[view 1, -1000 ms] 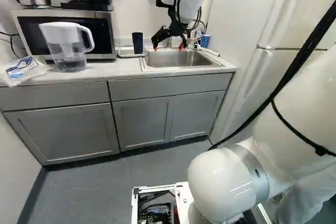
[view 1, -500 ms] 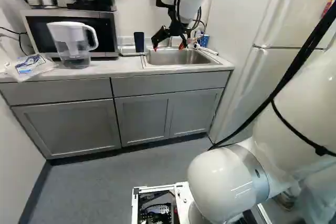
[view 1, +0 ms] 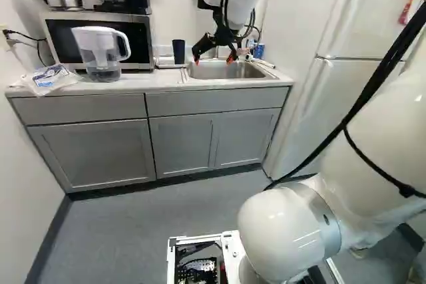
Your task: Rinse the cup and place it in the tray
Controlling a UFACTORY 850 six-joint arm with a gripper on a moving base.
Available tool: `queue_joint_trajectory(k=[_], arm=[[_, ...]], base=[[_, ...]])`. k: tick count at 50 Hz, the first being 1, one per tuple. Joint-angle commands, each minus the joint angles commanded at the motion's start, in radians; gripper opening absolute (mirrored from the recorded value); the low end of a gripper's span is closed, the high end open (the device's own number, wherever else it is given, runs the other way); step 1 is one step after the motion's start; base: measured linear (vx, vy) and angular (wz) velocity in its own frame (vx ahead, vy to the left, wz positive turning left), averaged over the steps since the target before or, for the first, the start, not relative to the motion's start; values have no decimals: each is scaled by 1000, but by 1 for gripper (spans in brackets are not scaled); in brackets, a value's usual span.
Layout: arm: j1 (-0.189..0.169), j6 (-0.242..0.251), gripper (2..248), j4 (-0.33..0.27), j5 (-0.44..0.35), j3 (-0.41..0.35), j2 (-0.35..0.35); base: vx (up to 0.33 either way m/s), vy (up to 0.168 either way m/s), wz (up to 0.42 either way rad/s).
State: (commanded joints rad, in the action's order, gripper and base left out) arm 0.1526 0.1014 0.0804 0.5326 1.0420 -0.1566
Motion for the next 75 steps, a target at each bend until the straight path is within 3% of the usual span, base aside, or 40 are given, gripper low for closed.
queue_joint_trajectory(k=[44, 75], arm=[[-1, -1, 247, -1, -9, -6, -1], [-12, -8, 247, -6, -107, -73, -9]], base=[[-38, 0, 6], [0, 0, 0]])
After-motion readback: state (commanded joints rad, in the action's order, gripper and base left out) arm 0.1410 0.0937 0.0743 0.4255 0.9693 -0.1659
